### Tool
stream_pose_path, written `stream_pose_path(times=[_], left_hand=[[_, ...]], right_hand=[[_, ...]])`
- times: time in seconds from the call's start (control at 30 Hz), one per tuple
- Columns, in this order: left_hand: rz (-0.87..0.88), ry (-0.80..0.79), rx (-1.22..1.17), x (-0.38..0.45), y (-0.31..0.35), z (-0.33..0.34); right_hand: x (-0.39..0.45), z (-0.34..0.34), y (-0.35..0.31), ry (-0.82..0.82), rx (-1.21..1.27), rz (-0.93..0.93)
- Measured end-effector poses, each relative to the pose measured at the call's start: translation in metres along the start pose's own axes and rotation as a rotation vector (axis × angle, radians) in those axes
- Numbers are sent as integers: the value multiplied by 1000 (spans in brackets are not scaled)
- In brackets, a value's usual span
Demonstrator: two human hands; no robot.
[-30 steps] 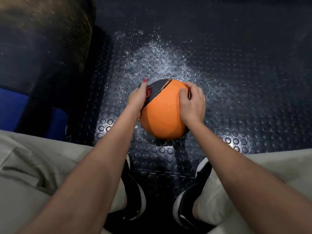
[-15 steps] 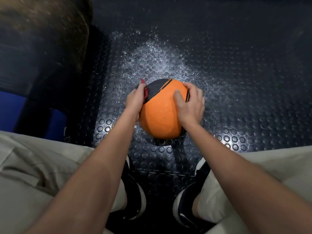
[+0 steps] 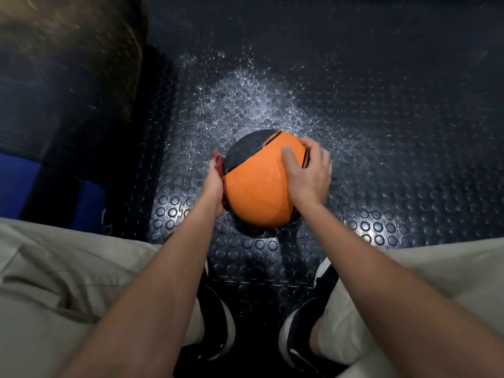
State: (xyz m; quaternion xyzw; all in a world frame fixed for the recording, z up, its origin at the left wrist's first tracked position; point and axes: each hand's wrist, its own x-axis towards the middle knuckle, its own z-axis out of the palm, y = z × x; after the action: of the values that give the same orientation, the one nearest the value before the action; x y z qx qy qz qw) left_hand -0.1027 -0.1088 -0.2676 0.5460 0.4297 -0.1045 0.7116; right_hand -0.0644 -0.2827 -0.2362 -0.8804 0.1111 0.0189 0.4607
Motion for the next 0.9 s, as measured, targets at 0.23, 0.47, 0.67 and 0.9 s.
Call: stream_pose_path(times=[0.23,0.47,0.67,0.9], left_hand=[[447,85,626,-23,64,46],[352,85,334,-7,40,20],[0,21,42,14,16,-7],[538,62,588,-12,65,29]], right_hand=[[4,2,-2,9,-120,11],[11,1,3,2,-117,-22],[-6,9,-7,5,-186,-119],[11,8,-14,-15,-219,-139]])
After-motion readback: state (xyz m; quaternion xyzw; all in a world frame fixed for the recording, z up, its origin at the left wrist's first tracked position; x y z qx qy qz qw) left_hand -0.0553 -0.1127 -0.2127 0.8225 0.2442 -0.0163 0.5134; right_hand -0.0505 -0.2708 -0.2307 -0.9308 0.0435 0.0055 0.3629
